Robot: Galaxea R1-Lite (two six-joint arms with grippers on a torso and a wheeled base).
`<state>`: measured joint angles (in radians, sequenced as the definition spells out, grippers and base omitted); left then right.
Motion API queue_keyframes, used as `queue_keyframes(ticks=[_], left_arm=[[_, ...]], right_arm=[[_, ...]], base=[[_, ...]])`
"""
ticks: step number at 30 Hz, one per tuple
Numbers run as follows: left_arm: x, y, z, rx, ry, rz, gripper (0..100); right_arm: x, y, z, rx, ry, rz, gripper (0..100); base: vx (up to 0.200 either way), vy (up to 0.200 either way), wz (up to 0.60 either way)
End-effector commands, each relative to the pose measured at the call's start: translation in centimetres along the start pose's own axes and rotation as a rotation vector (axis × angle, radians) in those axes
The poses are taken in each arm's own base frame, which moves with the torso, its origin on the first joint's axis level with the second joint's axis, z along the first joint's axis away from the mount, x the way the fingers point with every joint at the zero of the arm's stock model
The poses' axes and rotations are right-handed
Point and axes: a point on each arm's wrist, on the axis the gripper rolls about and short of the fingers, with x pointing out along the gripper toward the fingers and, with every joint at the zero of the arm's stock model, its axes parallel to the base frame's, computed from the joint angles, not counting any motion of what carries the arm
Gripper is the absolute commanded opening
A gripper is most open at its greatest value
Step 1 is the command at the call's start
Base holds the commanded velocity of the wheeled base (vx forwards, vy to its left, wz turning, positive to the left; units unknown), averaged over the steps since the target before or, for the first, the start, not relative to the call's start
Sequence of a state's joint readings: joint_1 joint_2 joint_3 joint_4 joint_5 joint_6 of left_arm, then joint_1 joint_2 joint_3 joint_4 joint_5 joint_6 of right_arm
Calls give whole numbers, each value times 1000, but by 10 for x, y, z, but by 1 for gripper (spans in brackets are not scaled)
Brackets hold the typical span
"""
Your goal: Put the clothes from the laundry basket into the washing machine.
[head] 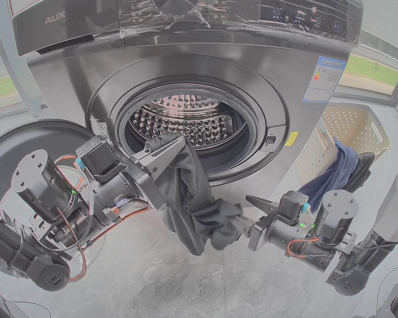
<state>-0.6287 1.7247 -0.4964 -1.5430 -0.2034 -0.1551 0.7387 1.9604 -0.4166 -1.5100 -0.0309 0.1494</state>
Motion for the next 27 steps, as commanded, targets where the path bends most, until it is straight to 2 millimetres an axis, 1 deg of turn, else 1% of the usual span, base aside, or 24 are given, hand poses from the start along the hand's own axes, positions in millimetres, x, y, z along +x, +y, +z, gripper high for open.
queue_keyframes(ticks=[1, 3, 7, 15, 18, 19, 21, 23, 25, 26, 27], left_arm=[[7, 0, 5, 4, -34, 21, 0], [7, 0, 6, 6, -38, 21, 0], [8, 1, 9, 7, -51, 22, 0], [8, 1, 10, 7, -55, 20, 0], [8, 1, 11, 6, -56, 20, 0], [8, 1, 11, 6, -58, 20, 0], [8, 1, 11, 6, -59, 19, 0], [8, 0, 11, 6, -58, 20, 0], [7, 0, 11, 6, -59, 16, 0], [7, 0, 11, 5, -57, 17, 0], [7, -1, 11, 5, -59, 13, 0]], right_arm=[[4, 0, -47, -9, 177, -4, 100], [1, 0, -57, -11, 222, 3, 100], [-1, 2, -70, -15, 269, 9, 100], [8, 5, -70, -15, 249, 38, 100], [7, 4, -75, -15, 270, 47, 100], [4, 3, -82, -12, 302, 40, 100], [4, 0, -82, -11, 302, 29, 100], [11, -4, -79, -7, 270, 12, 100], [24, -12, -71, -2, 215, -15, 100], [25, -13, -71, -3, 210, -17, 100], [37, -20, -64, -4, 165, -34, 100]], base=[[0, 0, 0], [0, 0, 0], [0, 0, 0], [0, 0, 0], [0, 0, 0], [0, 0, 0], [0, 0, 0], [0, 0, 0], [0, 0, 0], [0, 0, 0], [0, 0, 0]])
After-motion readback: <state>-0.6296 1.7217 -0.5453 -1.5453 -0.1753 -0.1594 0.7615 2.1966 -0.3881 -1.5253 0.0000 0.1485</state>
